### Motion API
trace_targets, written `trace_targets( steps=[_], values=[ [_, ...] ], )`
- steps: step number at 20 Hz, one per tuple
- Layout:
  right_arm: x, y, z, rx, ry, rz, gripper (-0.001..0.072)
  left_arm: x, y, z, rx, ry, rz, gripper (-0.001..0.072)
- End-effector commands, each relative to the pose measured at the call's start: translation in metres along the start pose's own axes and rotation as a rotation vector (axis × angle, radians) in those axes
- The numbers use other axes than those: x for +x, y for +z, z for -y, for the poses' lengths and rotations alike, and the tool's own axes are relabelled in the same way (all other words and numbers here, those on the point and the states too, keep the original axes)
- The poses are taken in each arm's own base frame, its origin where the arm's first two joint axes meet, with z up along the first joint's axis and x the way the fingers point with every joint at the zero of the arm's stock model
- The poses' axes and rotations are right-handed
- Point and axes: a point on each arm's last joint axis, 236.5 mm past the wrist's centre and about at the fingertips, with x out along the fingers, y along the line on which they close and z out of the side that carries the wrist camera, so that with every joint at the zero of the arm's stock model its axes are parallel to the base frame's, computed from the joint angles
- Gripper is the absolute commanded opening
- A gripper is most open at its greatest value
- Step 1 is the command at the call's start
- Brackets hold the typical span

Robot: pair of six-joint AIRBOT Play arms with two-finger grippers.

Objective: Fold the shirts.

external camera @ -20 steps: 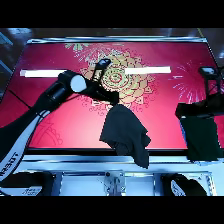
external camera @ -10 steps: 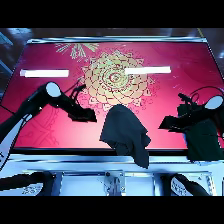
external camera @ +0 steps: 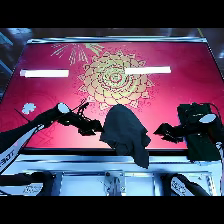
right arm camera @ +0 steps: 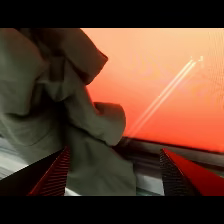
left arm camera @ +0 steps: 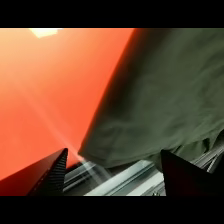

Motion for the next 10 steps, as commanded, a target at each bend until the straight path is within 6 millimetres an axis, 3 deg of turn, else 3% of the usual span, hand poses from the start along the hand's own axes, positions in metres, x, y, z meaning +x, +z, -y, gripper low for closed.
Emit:
trace_targets(
  steps=[1,3,4,7,9,10],
  values=[
    [0.008,-0.001,0.001,0.028,0.003,0.01,0.0683,0.026,0.002,0.011,-0.045,-0.07,0.0,0.0712],
    [0.017,-0.001,-0.005,-0.005,-0.009,-0.006,0.0683,0.035,-0.002,0.008,-0.062,-0.071,-0.02,0.0707],
    [0.026,-0.004,-0.007,-0.01,-0.014,-0.034,0.0683,0.037,-0.002,0.007,-0.071,-0.074,-0.026,0.0652],
    [0.057,-0.014,-0.019,-0.009,0.014,-0.124,0.0683,0.039,-0.002,0.005,-0.083,-0.073,-0.029,0.0376],
    [0.07,-0.015,-0.025,-0.007,0.024,-0.141,0.0683,0.037,0.0,0.005,-0.079,-0.075,-0.024,0.0074],
    [0.074,-0.015,-0.026,-0.006,0.022,-0.143,0.0682,0.036,0.001,0.005,-0.069,-0.077,-0.018,0.0042]
  ],
)
